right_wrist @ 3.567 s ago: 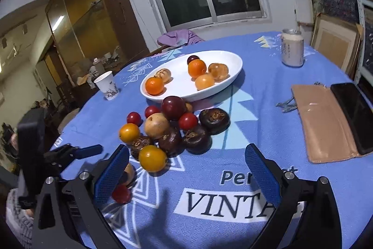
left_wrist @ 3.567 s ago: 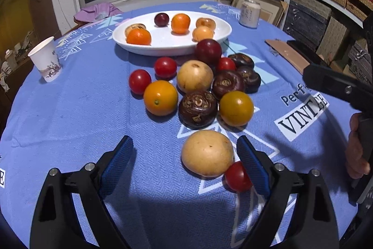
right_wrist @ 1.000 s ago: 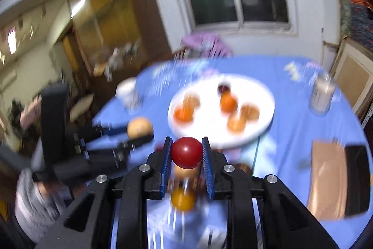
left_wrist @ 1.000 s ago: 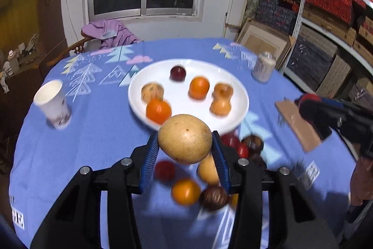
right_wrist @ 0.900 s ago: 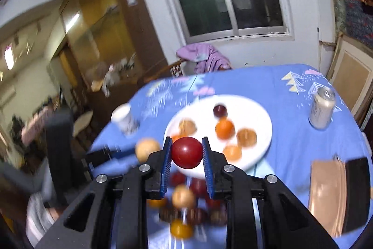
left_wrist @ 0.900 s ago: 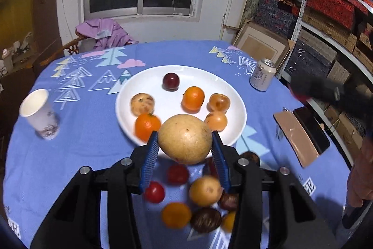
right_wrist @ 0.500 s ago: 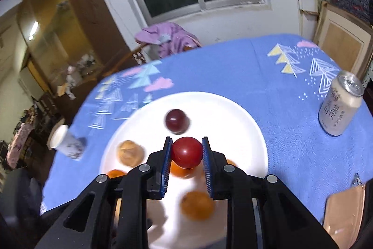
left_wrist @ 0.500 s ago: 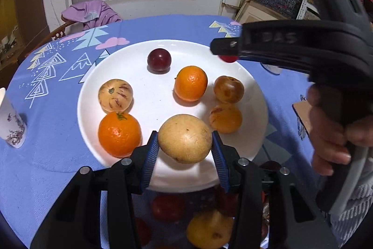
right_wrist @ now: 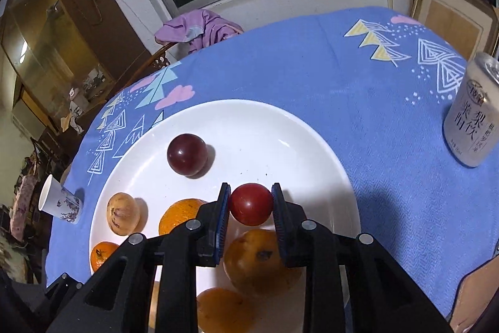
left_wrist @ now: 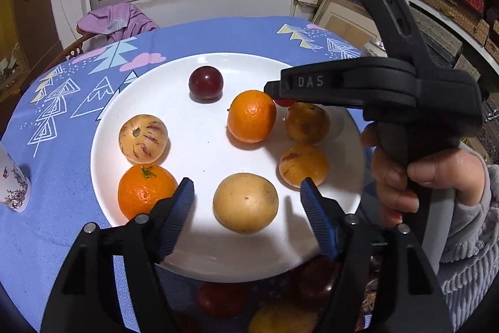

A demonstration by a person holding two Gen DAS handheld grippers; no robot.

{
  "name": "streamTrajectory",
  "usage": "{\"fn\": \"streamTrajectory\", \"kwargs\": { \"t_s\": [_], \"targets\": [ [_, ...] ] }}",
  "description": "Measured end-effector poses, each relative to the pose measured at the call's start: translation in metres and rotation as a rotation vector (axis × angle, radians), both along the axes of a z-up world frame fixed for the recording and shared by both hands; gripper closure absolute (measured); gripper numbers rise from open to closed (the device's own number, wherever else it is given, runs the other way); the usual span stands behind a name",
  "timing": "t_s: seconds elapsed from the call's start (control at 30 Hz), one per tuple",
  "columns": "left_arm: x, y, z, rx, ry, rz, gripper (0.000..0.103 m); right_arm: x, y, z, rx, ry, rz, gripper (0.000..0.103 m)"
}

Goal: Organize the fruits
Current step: 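Carry the potato and tomato over the white plate and open both tools, then move both open tools back toward the fruit pile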

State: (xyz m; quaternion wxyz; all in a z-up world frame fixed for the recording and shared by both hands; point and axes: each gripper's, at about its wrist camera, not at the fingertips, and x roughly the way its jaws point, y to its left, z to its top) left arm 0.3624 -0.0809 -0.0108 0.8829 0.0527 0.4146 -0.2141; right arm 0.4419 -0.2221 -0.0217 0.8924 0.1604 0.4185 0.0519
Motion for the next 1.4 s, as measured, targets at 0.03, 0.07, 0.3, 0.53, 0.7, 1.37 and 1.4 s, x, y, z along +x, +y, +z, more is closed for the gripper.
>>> {"fn": "streamTrajectory", "kwargs": {
  "t_s": [0.03, 0.07, 0.3, 0.53, 0.7, 1.37, 1.4],
  "targets": [
    [0.0, 0.0, 0.0, 0.001, 0.004, -0.003, 0.034, -0.001, 0.0, 0.001, 0.002, -0.003, 0.002, 0.075],
    [0.001, 0.0, -0.001, 0.003, 0.005, -0.003, 0.034, -0.002, 0.0, 0.003, 0.007, -0.007, 0.004, 0.075],
    [0.001, 0.005, 0.001, -0.016, 0.007, 0.016, 0.028, -0.01, -0.004, 0.02, 0.022, -0.062, -0.004, 0.068],
    [-0.008, 0.02, 0.025, -0.075, -0.033, 0.038, 0.028, -0.033, 0.0, 0.056, 0.064, -0.151, 0.026, 0.067],
    [-0.022, 0.049, 0.055, -0.126, -0.081, 0.107, 0.026, -0.08, 0.022, 0.099, 0.076, -0.275, 0.098, 0.05],
    [-0.138, 0.088, -0.011, 0.027, -0.122, 0.178, 0.014, -0.267, 0.01, 0.032, -0.089, -0.298, 0.033, 0.023],
    [-0.138, 0.086, -0.011, 0.032, -0.126, 0.176, 0.014, -0.267, 0.011, 0.032, -0.1, -0.302, 0.034, 0.023]
  ]
}}
